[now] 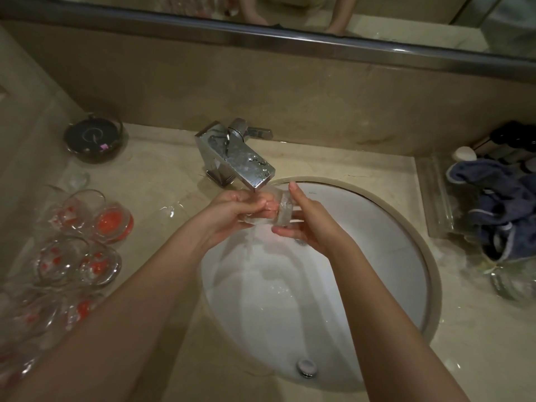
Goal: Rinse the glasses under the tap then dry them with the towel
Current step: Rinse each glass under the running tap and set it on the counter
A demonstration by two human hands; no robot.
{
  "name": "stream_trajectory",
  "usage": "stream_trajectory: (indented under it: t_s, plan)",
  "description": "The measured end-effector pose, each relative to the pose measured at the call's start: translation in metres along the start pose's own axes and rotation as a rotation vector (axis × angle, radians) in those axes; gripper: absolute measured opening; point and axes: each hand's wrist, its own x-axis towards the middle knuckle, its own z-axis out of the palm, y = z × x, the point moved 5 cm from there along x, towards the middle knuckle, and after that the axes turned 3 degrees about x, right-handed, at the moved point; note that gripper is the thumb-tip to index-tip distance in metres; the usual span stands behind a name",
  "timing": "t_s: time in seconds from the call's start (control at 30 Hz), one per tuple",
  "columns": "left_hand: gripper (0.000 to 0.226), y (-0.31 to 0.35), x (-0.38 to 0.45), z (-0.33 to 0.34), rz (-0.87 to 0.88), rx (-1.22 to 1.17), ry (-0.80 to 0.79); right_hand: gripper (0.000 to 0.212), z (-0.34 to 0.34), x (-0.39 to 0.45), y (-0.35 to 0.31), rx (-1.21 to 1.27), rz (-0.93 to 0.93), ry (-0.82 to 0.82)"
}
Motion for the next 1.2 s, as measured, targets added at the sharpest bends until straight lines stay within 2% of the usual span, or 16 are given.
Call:
stream_trajectory:
  t_s: [0.07, 0.13, 0.23, 0.27, 0.33, 0.43, 0.53, 0.6, 0.7, 0.8, 0.9, 1.0, 1.1, 1.17, 1.2]
  plan:
    - [0.017, 0.001, -0.001, 0.0, -0.009, -0.001, 0.008, 0.042, -0.001, 0.0, 0.001, -0.041, 0.011, -0.015]
    - [0.016, 0.0, -0.001, -0.004, -0.023, -0.031, 0.037, 0.023, -0.002, 0.001, 0.001, -0.012, -0.059, -0.036]
    - [0.021, -0.001, -0.002, -0.007, -0.035, -0.032, 0.046, 0.043, -0.006, 0.006, 0.004, -0.053, -0.143, -0.012]
    - [0.025, -0.001, -0.002, -0.007, -0.037, -0.017, 0.042, 0.042, -0.005, 0.005, 0.005, -0.041, -0.136, -0.012]
    - [0.029, 0.0, -0.004, -0.007, -0.031, 0.001, 0.041, 0.029, -0.002, 0.006, 0.007, 0.025, -0.066, -0.024]
    - [0.026, 0.0, -0.004, -0.005, -0.028, 0.006, 0.049, 0.045, -0.001, 0.006, 0.007, 0.079, 0.029, 0.004]
    - [0.01, 0.0, -0.004, -0.007, -0.05, 0.022, 0.06, 0.035, -0.002, 0.006, 0.005, 0.057, -0.013, 0.003]
    - [0.012, -0.001, -0.004, -0.008, -0.064, 0.024, 0.079, 0.023, -0.004, 0.005, 0.004, 0.065, -0.028, 0.019]
    - [0.011, -0.001, -0.005, -0.008, -0.072, 0.03, 0.07, 0.03, -0.008, 0.007, 0.005, 0.085, -0.046, 0.013]
    - [0.022, 0.002, -0.008, -0.004, -0.053, 0.045, 0.043, 0.024, -0.006, 0.005, 0.005, 0.141, 0.018, -0.007]
    - [0.017, 0.003, -0.007, -0.003, -0.064, 0.051, 0.046, 0.046, -0.005, 0.006, 0.005, 0.086, 0.068, 0.011]
    - [0.011, 0.003, -0.005, -0.005, -0.082, 0.001, 0.076, 0.029, -0.008, 0.007, 0.004, 0.043, -0.025, 0.004]
    - [0.013, 0.002, -0.006, -0.005, -0.081, 0.001, 0.07, 0.038, -0.012, 0.009, 0.006, 0.011, -0.09, 0.033]
    - [0.019, 0.002, -0.007, -0.004, -0.073, -0.001, 0.068, 0.027, -0.009, 0.008, 0.007, 0.031, -0.035, 0.019]
    - [0.022, 0.001, -0.007, -0.003, -0.07, 0.002, 0.068, 0.029, -0.006, 0.007, 0.008, 0.036, 0.016, 0.008]
